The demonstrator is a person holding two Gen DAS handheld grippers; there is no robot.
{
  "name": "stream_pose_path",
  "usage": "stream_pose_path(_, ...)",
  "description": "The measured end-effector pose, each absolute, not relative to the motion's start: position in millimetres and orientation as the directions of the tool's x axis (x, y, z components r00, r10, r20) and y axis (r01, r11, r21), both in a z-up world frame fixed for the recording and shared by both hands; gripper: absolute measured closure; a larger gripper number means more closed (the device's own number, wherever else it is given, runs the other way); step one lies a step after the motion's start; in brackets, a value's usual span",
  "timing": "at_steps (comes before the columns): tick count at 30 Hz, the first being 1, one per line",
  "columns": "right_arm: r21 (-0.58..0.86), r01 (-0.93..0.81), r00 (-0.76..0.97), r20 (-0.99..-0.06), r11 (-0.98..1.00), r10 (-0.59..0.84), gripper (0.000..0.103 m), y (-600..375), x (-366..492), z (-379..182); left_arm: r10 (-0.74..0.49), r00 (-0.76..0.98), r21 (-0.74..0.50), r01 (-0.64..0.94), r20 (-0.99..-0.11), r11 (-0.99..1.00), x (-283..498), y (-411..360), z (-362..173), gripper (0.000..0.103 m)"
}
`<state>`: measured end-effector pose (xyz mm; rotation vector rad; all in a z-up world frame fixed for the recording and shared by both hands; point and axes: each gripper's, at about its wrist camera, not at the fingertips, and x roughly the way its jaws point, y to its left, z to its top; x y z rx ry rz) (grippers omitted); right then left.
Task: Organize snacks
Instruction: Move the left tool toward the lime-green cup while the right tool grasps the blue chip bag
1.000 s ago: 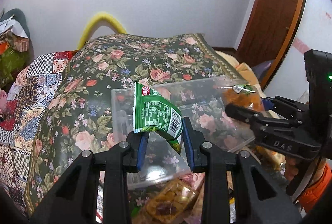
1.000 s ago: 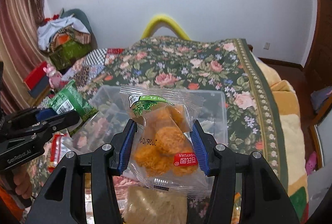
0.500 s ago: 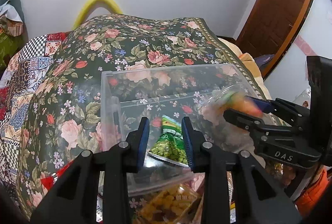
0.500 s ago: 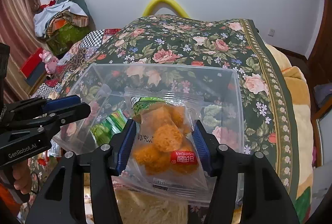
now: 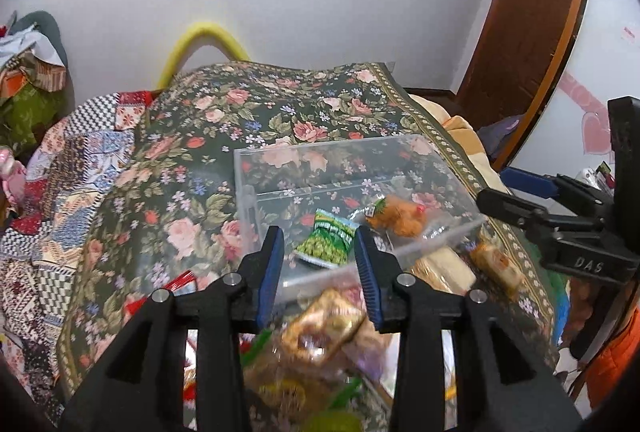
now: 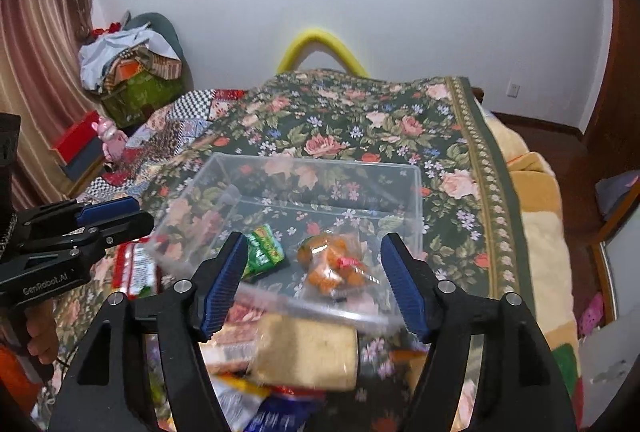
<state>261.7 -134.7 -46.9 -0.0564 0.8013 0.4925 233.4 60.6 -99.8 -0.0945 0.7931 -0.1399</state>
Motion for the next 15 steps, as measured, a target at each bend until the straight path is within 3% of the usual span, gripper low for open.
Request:
stream_pose_path(7,0.129,-0.448,0.598,-0.692,0.885,0.404,0.034,-147,221,-39,-0.148,0.713,-0.124,0.086,-0.685,0.989,181,58,-93,0.056)
stream_pose_path(15,0.121,-0.456,0.582,-0.709,0.882,0.398,0.033,-153,182,-50,-0.145,0.669,-0.122,0.081,-0.729,0.989,141,54,-118,0.055)
